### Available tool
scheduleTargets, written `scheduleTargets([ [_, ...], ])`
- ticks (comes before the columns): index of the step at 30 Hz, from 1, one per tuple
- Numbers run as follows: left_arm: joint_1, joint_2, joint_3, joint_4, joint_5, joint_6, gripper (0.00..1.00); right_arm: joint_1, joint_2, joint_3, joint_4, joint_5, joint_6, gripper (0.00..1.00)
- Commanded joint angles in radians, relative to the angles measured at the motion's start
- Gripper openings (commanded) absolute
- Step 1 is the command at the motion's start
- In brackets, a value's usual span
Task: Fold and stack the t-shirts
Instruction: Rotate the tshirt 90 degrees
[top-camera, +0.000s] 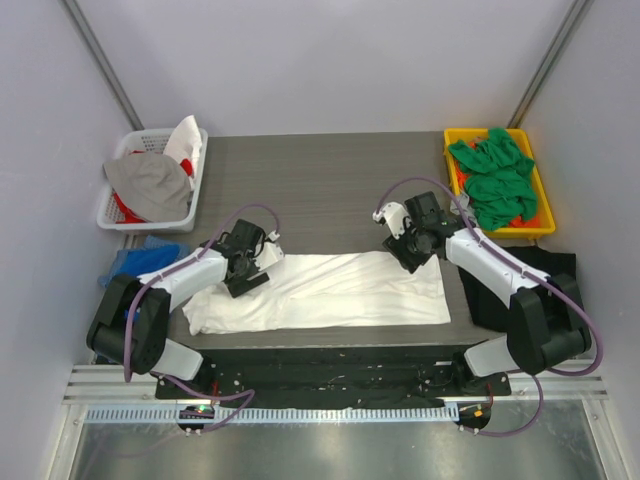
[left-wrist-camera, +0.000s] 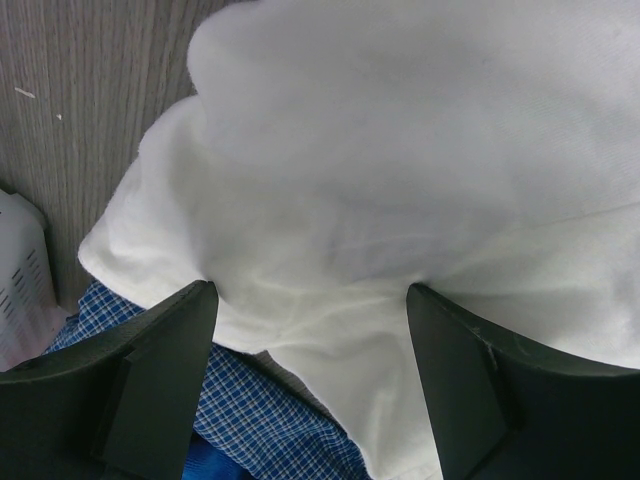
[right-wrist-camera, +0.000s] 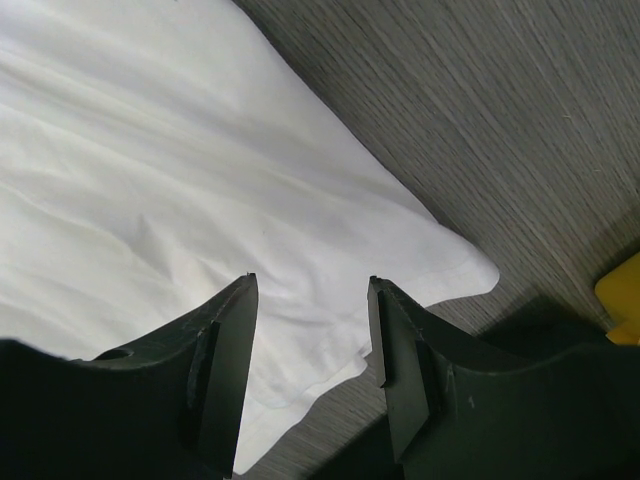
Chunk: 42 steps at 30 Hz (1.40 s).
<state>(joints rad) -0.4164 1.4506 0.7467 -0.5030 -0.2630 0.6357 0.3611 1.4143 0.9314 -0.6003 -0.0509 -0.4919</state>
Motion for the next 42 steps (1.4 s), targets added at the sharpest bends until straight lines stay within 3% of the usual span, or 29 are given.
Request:
scheduleTargets([
  [1, 0.007, 0.028, -0.013, 0.02, 0.024, -0.019, 0.82, 0.006, -0.002, -0.02, 0.019, 0.011, -0.01, 0.55],
  [16, 0.005, 0.089, 0.032, 0.011, 0.036, -0.05, 0.82, 0.004, 0.143, -0.105, 0.123, -0.015, -0.048, 0.55],
  [24, 0.007, 0.295, 0.17, 0.026, -0.001, -0.083, 0.83, 0.004, 0.155, -0.111, 0.129, -0.032, -0.053, 0.54],
  [33, 0.028, 0.576, 0.597, -0.1, -0.005, -0.117, 0.83, 0.006, 0.133, -0.117, 0.112, -0.033, -0.054, 0.54],
  [42, 0.044, 0.983, 1.358, -0.374, -0.068, -0.169, 0.83, 0.006, 0.124, -0.103, 0.085, -0.052, -0.051, 0.54],
])
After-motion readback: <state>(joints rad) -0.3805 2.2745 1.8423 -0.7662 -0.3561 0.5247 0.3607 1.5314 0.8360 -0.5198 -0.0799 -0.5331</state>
